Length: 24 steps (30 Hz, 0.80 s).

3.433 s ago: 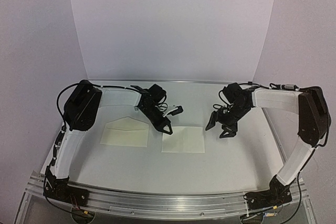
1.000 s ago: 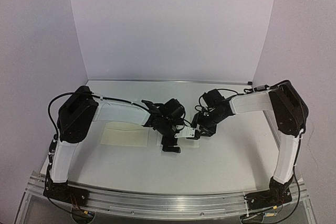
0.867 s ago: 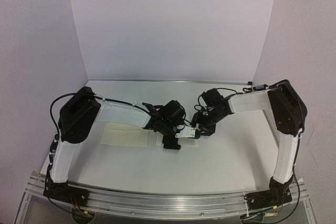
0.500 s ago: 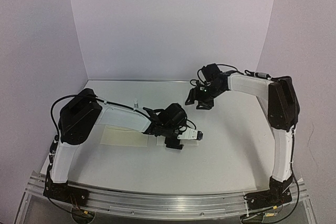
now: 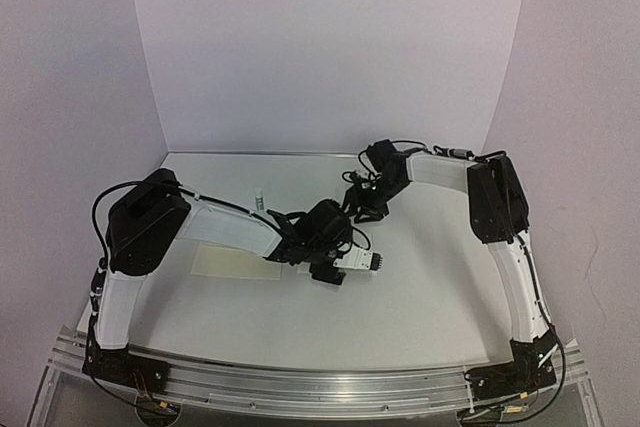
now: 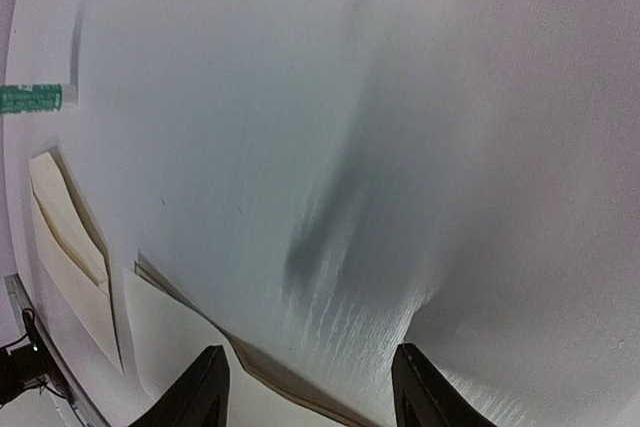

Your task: Place the letter into the envelope and seal it

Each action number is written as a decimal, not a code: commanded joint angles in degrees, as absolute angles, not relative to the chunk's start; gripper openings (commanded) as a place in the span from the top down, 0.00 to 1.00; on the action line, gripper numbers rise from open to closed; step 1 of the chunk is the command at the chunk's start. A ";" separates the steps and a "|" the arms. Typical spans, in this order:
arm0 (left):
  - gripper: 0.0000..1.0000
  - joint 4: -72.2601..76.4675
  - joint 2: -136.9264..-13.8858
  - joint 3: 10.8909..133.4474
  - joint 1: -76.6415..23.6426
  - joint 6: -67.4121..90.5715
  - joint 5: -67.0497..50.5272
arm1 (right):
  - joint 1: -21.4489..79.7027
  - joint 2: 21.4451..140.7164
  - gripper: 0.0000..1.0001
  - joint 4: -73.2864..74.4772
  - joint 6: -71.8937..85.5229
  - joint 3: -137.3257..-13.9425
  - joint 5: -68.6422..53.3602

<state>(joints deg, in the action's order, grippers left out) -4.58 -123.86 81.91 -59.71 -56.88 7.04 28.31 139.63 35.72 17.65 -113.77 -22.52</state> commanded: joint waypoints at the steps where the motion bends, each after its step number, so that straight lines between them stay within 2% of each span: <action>1: 0.14 -7.31 -123.54 77.94 -59.68 -62.82 11.68 | 29.41 139.35 0.47 42.13 13.25 -108.73 -26.84; 8: 0.16 3.24 -121.48 71.74 -59.69 -70.71 14.18 | 29.34 136.98 0.49 43.78 11.12 -102.06 -32.89; 13: 0.31 9.62 -119.42 68.98 -59.68 -75.21 12.80 | 29.29 136.18 0.48 43.77 11.18 -101.50 -34.79; 16: 0.44 11.25 -118.34 68.78 -59.66 -75.62 12.01 | 29.31 135.44 0.48 43.77 11.41 -101.44 -35.24; 24: 0.96 11.41 -115.07 68.44 -59.63 -74.16 11.03 | 28.82 132.89 0.48 43.68 12.18 -100.22 -36.24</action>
